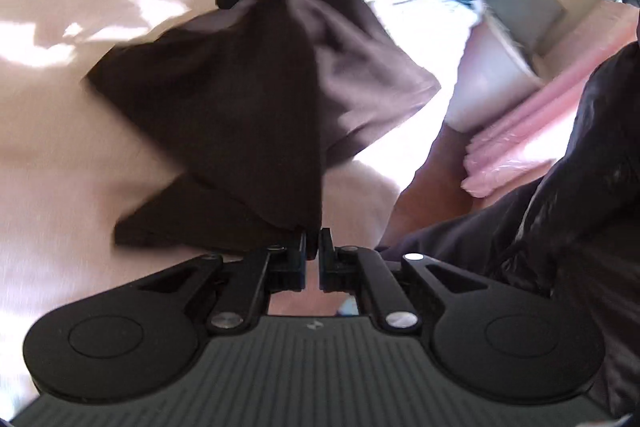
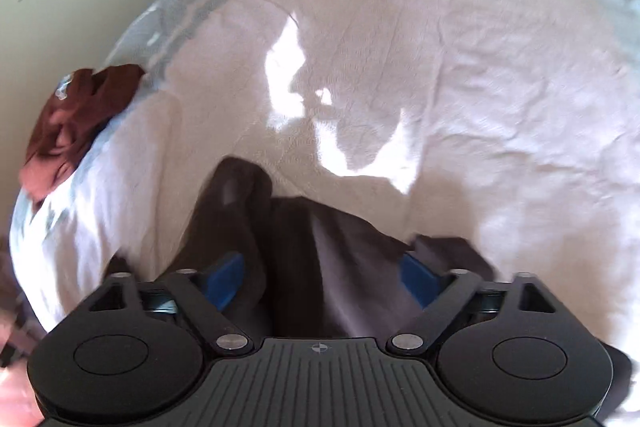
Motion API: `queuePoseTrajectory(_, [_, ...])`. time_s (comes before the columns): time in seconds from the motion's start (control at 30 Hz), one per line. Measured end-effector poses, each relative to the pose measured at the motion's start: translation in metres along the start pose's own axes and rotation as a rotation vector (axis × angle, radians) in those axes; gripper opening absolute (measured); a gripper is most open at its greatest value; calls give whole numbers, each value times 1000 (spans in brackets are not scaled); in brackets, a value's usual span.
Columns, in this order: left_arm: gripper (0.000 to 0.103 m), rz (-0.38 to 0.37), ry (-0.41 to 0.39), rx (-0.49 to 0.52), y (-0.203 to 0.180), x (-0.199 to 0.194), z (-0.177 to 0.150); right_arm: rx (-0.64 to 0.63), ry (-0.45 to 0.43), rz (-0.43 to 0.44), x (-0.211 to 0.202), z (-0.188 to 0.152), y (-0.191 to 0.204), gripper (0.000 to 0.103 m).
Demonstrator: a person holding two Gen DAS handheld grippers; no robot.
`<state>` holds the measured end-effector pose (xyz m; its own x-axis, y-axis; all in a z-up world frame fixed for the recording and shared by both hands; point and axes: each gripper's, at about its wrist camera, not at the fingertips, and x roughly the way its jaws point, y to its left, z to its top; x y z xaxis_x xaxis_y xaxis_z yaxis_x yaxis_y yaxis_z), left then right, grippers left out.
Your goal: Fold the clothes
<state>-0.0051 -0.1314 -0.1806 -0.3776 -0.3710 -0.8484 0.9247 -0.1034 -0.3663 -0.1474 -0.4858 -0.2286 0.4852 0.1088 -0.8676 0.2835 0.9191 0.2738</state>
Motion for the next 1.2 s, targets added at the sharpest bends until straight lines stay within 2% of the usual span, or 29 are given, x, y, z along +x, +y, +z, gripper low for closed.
queuePoseTrajectory(0.1, [2,-5,22,-29,1,-1,-10,-13,76,37,49,11,24,92])
queuePoseTrajectory(0.2, [0,-73,111,49,-14,6,-22,-161,193,-39,87,4,57,92])
queuePoseTrajectory(0.3, [0,-149,178,91,-27,10,-32,-239,218,-111,92,-10,67,91])
queuePoseTrajectory(0.33, [0,-157,179,95,-27,10,-34,-206,199,-90,83,-10,62,86])
queuePoseTrajectory(0.4, [0,-139,152,80,-20,5,-33,-139,159,-49,65,-9,54,42])
queuePoseTrajectory(0.47, [1,-94,92,39,-5,-3,-30,-72,119,-7,48,-8,45,23])
queuePoseTrajectory(0.5, [3,-66,57,20,4,-7,-27,-39,100,14,39,-8,41,19])
queuePoseTrajectory(0.57, [4,1,-18,-10,24,-19,-19,12,50,55,17,-4,37,17])
queuePoseTrajectory(0.63, [5,76,-86,-40,42,-33,-11,6,-35,102,-17,9,47,16])
queuePoseTrajectory(0.8, [6,228,-225,-67,62,-82,1,-75,-304,328,-102,53,95,16])
queuePoseTrajectory(0.9, [6,247,-281,-18,51,-112,13,-91,-471,435,-161,65,102,16])
queuePoseTrajectory(0.97, [7,212,-299,37,36,-122,27,-79,-572,472,-201,65,94,16])
queuePoseTrajectory(1.07, [12,130,-308,131,6,-121,51,-42,-678,382,-250,44,62,16])
queuePoseTrajectory(1.17, [15,48,-287,198,-21,-102,75,94,-705,224,-267,3,0,16])
queuePoseTrajectory(1.2, [16,44,-278,202,-25,-95,81,150,-703,151,-264,-13,-23,16])
